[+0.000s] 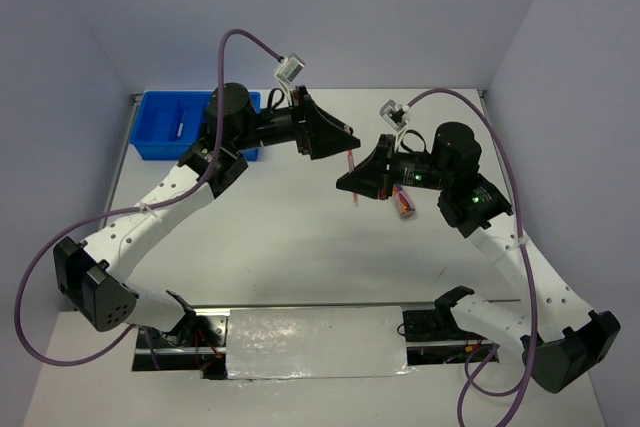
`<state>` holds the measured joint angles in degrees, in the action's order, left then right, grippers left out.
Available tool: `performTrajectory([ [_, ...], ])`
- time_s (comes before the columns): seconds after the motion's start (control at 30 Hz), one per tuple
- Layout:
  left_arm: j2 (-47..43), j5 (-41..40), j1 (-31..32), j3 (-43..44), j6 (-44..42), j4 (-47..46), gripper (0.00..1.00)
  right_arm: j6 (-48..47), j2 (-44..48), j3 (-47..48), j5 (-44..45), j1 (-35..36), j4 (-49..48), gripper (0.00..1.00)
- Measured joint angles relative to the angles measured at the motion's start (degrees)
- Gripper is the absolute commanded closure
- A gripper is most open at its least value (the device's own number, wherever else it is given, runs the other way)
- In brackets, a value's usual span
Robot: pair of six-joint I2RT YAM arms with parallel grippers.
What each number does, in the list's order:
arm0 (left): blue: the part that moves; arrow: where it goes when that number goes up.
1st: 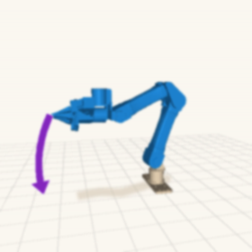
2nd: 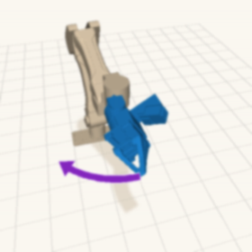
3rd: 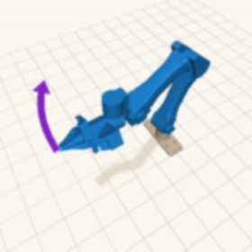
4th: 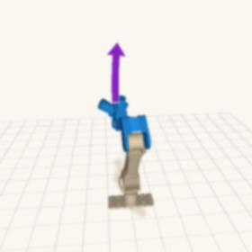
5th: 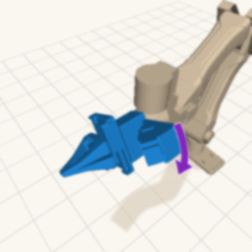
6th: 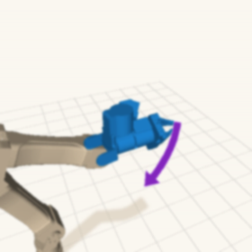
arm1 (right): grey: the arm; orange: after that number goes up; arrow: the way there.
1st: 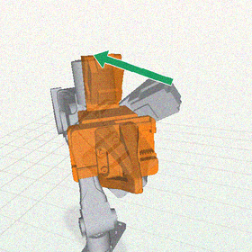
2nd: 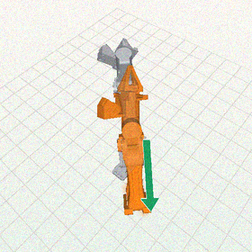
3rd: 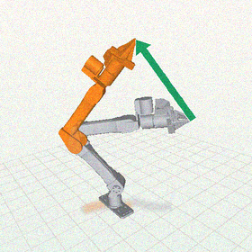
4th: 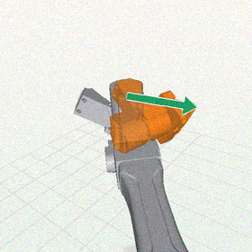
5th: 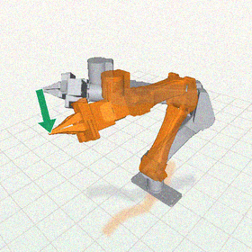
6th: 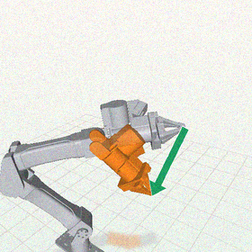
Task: Sort the stationery into containers
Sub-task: Close the pen cap on the pen.
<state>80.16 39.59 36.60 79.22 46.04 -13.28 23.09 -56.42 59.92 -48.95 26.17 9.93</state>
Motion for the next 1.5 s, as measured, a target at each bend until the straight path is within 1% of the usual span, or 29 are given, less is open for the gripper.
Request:
performTrajectory([
  [0.03,0.00,-0.83,-0.17,0.92,-0.70,0.50,0.22,0.00,0.04,-0.22,-0.02,0.00,0.02,1.00],
  [0.13,0.00,-2.43,-1.16,2.32,-1.09,1.09,0.30,-0.04,0.07,-0.35,-0.04,0.04,0.11,1.00],
  [0.17,0.00,-2.69,-1.57,2.40,-1.05,1.14,0.36,-0.04,0.11,-0.35,-0.07,0.07,0.13,1.00],
  [0.33,1.07,-2.71,-2.40,2.56,-0.52,0.85,0.39,0.00,0.66,-0.37,0.09,0.22,0.50,1.00],
  [0.5,1.42,-1.60,-2.38,1.73,1.64,-1.79,0.50,-0.11,0.68,-0.37,0.26,0.22,0.92,1.00],
  [0.6,1.42,-0.44,-2.38,0.55,3.74,-4.59,0.72,-0.26,0.63,-0.37,0.52,0.22,1.55,1.00],
  [0.63,1.42,-0.02,-2.34,0.24,4.33,-5.40,0.90,-0.33,0.48,-0.35,0.72,0.22,1.86,1.00],
  [0.67,1.42,0.50,-2.29,0.11,5.14,-6.05,0.99,-0.42,0.31,-0.33,0.96,0.22,2.12,1.00],
  [0.7,1.49,0.74,-2.23,0.09,5.31,-6.34,1.00,-0.61,0.09,-0.28,1.16,0.24,2.21,1.00],
  [0.87,1.46,-0.17,-2.21,-0.37,5.42,-8.13,1.00,-1.44,-1.88,2.86,2.16,0.33,4.72,1.00],
  [1.0,0.87,-3.89,-2.01,-1.64,5.16,-9.53,1.00,-2.60,-5.09,7.56,3.45,0.17,8.92,1.00],
  [1.1,-0.59,-9.14,-1.18,-3.32,4.50,-10.16,1.00,-3.39,-8.46,12.04,2.54,-0.20,12.59,1.00],
  [1.3,-4.57,-20.94,1.36,-8.26,3.39,-14.49,1.00,-6.45,-15.61,24.24,-0.07,-0.33,23.82,1.00],
  [1.4,-5.92,-27.93,3.61,-11.17,3.37,-17.92,1.00,-8.00,-18.64,31.08,-1.44,-0.37,29.94,1.00],
  [1.5,-6.47,-33.11,6.56,-11.89,3.21,-20.59,1.00,-9.16,-21.33,38.03,-3.30,-0.46,34.95,1.00],
])
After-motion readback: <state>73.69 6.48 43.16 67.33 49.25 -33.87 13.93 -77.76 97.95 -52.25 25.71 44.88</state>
